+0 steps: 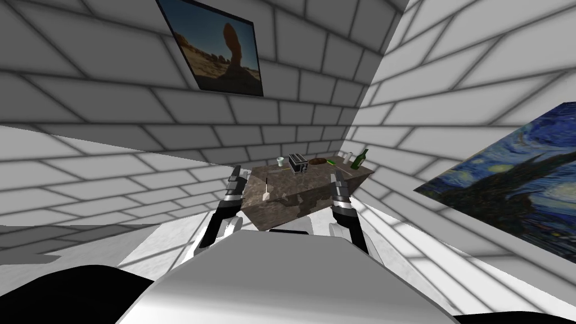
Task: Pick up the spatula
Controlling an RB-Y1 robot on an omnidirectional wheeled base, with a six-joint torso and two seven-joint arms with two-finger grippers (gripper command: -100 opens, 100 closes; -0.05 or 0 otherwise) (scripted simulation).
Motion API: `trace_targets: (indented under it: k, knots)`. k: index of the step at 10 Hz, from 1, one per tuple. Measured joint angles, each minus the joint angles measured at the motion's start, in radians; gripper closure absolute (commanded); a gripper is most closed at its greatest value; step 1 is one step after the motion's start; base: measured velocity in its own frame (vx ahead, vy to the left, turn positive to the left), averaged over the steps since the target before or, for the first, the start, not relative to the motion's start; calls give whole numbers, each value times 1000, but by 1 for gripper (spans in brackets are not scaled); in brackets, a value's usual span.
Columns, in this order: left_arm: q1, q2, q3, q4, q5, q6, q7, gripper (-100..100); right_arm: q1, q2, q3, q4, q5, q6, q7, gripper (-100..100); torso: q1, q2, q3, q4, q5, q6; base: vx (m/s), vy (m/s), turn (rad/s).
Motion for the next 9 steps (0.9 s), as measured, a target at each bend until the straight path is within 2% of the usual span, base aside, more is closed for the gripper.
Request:
trace_targets:
  k: [3,9]
  knots:
    - [-3,76,-8,11,0,47,-25,-100,0,0,0,0,0,0,0,0,0,0,0,0,0,0,-28,-18,-74]
    - [-6,236,-3,11,21,198,-71,-100,0,0,0,0,0,0,0,0,0,-1,0,0,0,0,-27,-17,-107]
